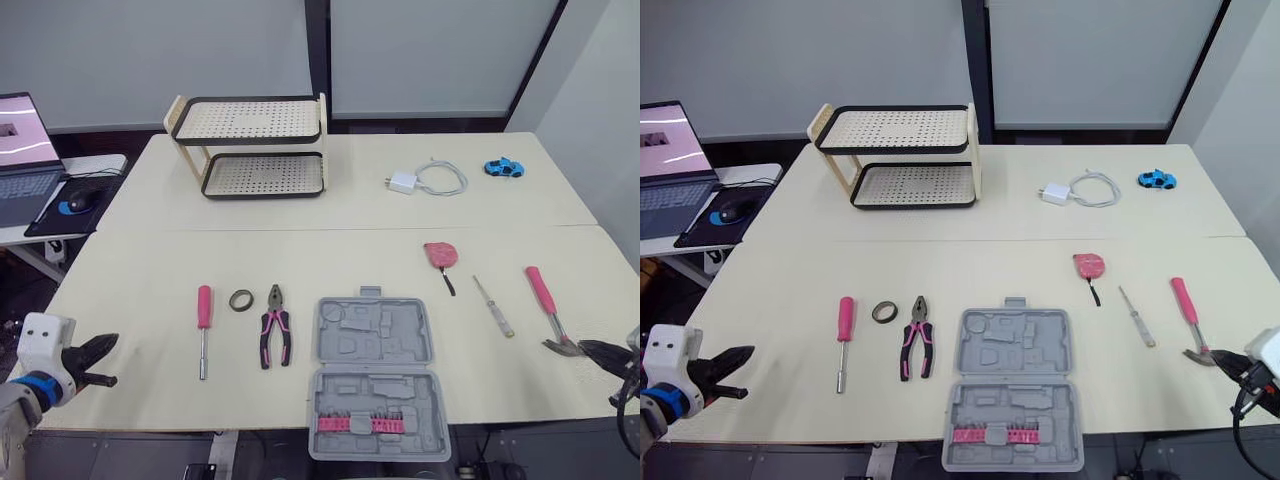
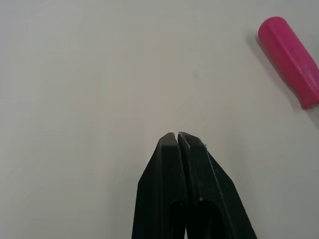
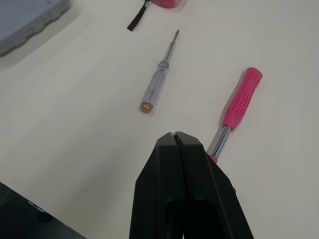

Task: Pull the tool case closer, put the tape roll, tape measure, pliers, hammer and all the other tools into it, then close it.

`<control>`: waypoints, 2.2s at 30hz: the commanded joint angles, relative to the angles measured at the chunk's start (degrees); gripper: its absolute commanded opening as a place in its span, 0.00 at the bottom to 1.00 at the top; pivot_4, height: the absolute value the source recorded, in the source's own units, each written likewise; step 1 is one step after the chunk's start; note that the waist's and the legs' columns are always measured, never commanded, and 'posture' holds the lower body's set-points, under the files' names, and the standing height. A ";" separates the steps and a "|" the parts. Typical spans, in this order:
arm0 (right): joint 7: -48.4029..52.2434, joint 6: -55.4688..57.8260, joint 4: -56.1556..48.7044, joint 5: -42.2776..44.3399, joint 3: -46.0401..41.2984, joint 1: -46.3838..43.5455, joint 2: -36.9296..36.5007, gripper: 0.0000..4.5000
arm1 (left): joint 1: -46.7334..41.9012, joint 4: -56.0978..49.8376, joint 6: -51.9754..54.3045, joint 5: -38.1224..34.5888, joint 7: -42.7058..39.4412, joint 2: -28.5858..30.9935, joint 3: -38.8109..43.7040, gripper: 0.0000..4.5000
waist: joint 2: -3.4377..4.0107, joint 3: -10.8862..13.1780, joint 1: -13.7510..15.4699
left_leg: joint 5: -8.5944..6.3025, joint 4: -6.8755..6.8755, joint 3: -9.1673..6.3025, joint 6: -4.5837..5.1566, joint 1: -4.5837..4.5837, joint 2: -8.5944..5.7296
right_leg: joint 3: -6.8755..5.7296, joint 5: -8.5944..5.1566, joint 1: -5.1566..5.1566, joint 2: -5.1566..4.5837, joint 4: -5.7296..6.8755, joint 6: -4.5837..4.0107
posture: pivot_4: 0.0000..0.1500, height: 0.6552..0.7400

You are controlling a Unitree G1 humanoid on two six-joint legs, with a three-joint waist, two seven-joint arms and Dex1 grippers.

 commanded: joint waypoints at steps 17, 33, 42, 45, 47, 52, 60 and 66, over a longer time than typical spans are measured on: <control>4.89 -1.43 4.62 1.28 -1.85 -0.54 -3.09 0.99 | 6.92 -9.36 3.46 -6.81 -1.05 -1.34 1.61 1.00 | 0.00 -0.04 0.01 | -0.01 -0.01 0.03 0.00 0.01 0.01 | 0.01 0.00 0.02 0.00 -0.02 -0.01 | 1.00 1.00; 6.85 -4.64 7.58 -0.61 -1.37 -0.62 -5.16 0.99 | 17.98 -24.41 9.18 -9.75 -9.16 -0.60 -1.64 1.00 | 0.06 -0.03 0.10 | -0.04 -0.05 0.02 0.05 0.20 0.04 | -0.05 -0.02 0.39 0.00 -0.26 -0.02 | 1.00 1.00; 7.43 0.25 -8.18 4.80 4.84 -6.13 -6.76 0.99 | 11.55 -19.78 -1.93 -2.81 -18.14 9.39 -7.50 1.00 | 0.11 0.01 0.20 | -0.07 -0.11 0.04 0.07 0.57 0.07 | -0.07 -0.03 0.79 0.02 -0.37 -0.02 | 1.00 1.00; 8.00 5.40 -14.57 8.61 10.54 -10.79 -9.42 0.99 | 5.28 -14.90 -5.94 -0.33 -21.88 13.63 -11.70 1.00 | 0.17 0.05 0.10 | -0.07 -0.15 0.04 0.08 0.59 0.08 | -0.06 -0.03 0.78 0.03 -0.38 -0.02 | 1.00 1.00; 7.32 9.45 -18.23 12.16 15.29 -15.81 -10.99 0.99 | -1.13 -10.85 -8.44 1.34 -24.26 15.80 -15.40 1.00 | 0.15 0.09 0.05 | -0.07 -0.14 0.03 0.08 0.59 0.08 | -0.08 -0.03 0.77 0.04 -0.37 -0.02 | 1.00 1.00; 4.11 17.40 -21.91 16.76 28.48 -30.29 -10.77 0.99 | -15.46 -1.74 -13.81 4.54 -30.54 16.29 -24.49 1.00 | 0.09 0.12 0.07 | -0.08 -0.12 0.02 0.10 0.56 0.04 | -0.10 -0.02 0.74 0.03 -0.41 -0.01 | 1.00 1.00; 0.30 20.46 -20.36 15.46 40.65 -42.01 -6.34 1.00 | -33.16 15.67 -25.37 11.06 -36.66 11.85 -35.31 0.80 | 0.00 0.15 -0.09 | -0.06 0.10 -0.01 0.08 -0.13 0.01 | -0.12 -0.01 -0.07 0.05 -0.07 0.00 | 1.00 1.00; -3.05 21.95 -21.04 13.57 45.51 -44.53 -3.78 1.00 | -41.56 28.10 -34.45 17.18 -37.39 8.49 -40.82 0.67 | -0.02 0.15 -0.25 | -0.06 0.13 -0.02 0.08 -0.26 -0.02 | -0.14 -0.01 -0.25 0.06 0.02 0.01 | 1.00 1.00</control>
